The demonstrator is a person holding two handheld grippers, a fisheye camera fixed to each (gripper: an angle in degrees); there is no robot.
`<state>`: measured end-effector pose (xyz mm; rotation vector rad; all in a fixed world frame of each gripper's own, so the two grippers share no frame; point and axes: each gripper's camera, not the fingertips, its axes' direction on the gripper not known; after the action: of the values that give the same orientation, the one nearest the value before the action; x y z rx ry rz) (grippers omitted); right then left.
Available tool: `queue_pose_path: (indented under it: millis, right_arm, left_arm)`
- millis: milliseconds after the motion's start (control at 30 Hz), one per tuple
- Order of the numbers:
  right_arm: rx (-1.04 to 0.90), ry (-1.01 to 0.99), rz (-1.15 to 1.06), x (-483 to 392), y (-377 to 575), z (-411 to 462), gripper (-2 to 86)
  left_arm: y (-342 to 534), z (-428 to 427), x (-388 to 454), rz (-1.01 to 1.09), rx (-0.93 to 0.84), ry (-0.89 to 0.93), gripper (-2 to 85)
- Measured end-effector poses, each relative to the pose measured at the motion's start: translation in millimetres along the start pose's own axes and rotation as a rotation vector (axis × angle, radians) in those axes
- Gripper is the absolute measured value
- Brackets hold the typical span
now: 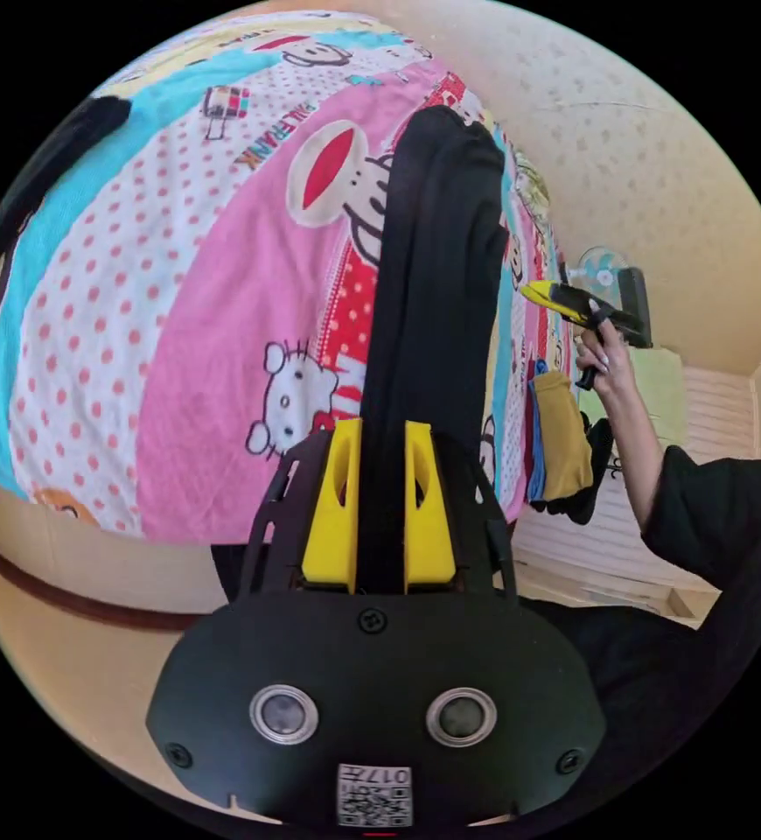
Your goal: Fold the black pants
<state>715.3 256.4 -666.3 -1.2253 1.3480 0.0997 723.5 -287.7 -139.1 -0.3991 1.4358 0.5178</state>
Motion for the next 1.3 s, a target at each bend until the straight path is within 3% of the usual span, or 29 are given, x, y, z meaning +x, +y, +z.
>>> queue_pose_path:
  millis: [100, 233, 300, 367, 567, 800, 933, 1167, 1300]
  right_arm:
    - [0.152, 0.148, -0.057, -19.2, -122.8, -4.0, 12.2]
    - [0.204, 0.212, 0.163, 0.1, -244.5, 38.3, 11.6]
    - [0.172, 0.24, 0.284, 9.8, -260.1, 66.0, 7.8]
    - [0.258, 0.303, 0.36, 2.4, -249.0, 72.1, 4.7]
    - [0.561, 0.395, 0.148, -95.9, -207.1, 59.9, 2.8]
    - [0.337, 0.088, 0.148, -76.9, -255.9, 109.0, 7.3]
    - [0.362, 0.091, -0.034, -106.1, -163.7, 77.3, 8.2]
    - [0.274, -0.121, 0.18, -27.3, 95.3, 71.7, 13.5]
    - [0.184, -0.404, 0.304, 1.3, 242.9, 110.3, 12.8]
  left_arm:
    - [-48.3, 21.8, 14.8, 0.076, -0.039, 0.029, 8.8]
    - [-66.0, 35.4, 19.7, 0.092, -0.048, 0.083, 9.2]
    - [-57.9, 43.3, 14.1, 0.09, -0.076, 0.126, 9.2]
    - [-46.0, 46.2, 4.6, 0.085, -0.102, 0.151, 9.2]
    - [-23.9, 32.2, -64.3, -0.02, -0.091, 0.197, 8.9]
    - [-47.4, 33.5, -105.1, -0.046, -0.065, 0.26, 11.2]
    - [-52.0, 63.6, -97.1, 0.005, -0.13, 0.288, 13.4]
    - [-41.6, 121.3, -89.5, 0.02, -0.127, 0.294, 13.8]
    - [-26.2, 142.6, -86.9, 0.065, -0.152, 0.301, 13.6]
